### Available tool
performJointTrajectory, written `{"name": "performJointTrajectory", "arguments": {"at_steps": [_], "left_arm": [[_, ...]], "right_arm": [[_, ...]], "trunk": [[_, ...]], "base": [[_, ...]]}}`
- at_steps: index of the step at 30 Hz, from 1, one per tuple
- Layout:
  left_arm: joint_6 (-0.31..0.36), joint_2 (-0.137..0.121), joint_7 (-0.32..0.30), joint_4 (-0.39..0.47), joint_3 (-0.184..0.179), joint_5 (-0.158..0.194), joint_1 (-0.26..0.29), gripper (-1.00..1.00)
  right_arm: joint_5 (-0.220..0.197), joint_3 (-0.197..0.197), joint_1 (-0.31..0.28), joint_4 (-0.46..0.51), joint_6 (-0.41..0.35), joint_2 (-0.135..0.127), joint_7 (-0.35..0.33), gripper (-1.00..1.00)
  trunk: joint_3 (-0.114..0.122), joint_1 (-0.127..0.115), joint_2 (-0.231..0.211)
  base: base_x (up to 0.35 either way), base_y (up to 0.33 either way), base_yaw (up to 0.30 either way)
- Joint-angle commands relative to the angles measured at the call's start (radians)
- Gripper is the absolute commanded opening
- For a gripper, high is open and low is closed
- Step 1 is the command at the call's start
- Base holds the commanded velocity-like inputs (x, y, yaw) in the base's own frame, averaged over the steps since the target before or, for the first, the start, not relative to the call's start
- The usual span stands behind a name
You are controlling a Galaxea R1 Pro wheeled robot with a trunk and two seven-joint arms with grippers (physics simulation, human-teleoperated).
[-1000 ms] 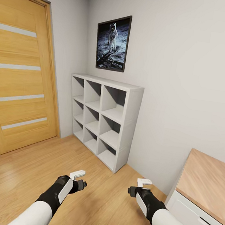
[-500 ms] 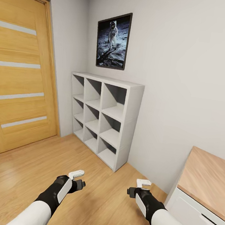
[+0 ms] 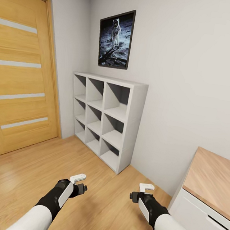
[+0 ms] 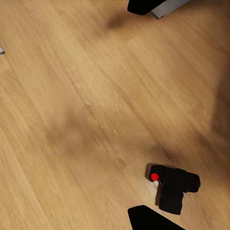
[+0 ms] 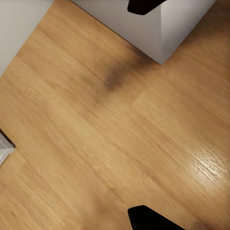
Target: Attach the digital camera to the camera tripod in the bedroom.
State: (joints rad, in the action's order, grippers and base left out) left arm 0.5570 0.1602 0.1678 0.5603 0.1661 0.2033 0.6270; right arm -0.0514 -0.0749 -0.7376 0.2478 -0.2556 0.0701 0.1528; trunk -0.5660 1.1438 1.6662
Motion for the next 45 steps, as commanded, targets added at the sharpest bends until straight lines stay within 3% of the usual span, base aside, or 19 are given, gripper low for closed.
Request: {"name": "performJointTrajectory", "arguments": {"at_steps": [1,10,11,28,36,45], "left_arm": [[0.004,0.001,0.007,0.002,0.002,0.01,0.0,1.0],[0.008,0.001,0.006,-0.003,0.002,0.013,0.0,1.0],[0.004,-0.006,0.007,-0.001,0.01,0.011,0.0,1.0],[0.004,-0.016,0.009,-0.004,0.012,0.01,0.0,1.0],[0.003,-0.043,0.026,-0.014,0.012,0.007,0.0,1.0],[-0.032,-0.049,0.037,-0.02,0.007,0.003,0.0,1.0]], "right_arm": [[-0.005,-0.008,0.0,0.002,-0.007,0.0,0.005,1.0],[-0.003,-0.007,0.0,0.002,-0.056,0.001,0.006,1.0],[-0.002,-0.007,0.0,0.002,-0.062,0.014,0.007,1.0],[-0.002,-0.006,0.0,0.002,-0.062,0.012,0.007,1.0],[-0.01,-0.005,0.0,0.001,-0.039,0.013,0.001,1.0],[-0.012,-0.006,0.0,-0.052,0.026,0.022,-0.08,1.0]], "trunk": [[-0.004,0.004,0.008],[-0.033,0.038,0.071],[-0.036,0.042,0.078],[-0.089,0.107,0.197],[-0.114,0.138,0.253],[-0.142,0.173,0.316]], "base": [[0.0,0.0,0.0],[0.0,0.0,0.0],[0.0,0.0,0.0],[0.0,0.0,0.0],[0.0,0.0,0.0],[0.0,0.0,0.0]]}}
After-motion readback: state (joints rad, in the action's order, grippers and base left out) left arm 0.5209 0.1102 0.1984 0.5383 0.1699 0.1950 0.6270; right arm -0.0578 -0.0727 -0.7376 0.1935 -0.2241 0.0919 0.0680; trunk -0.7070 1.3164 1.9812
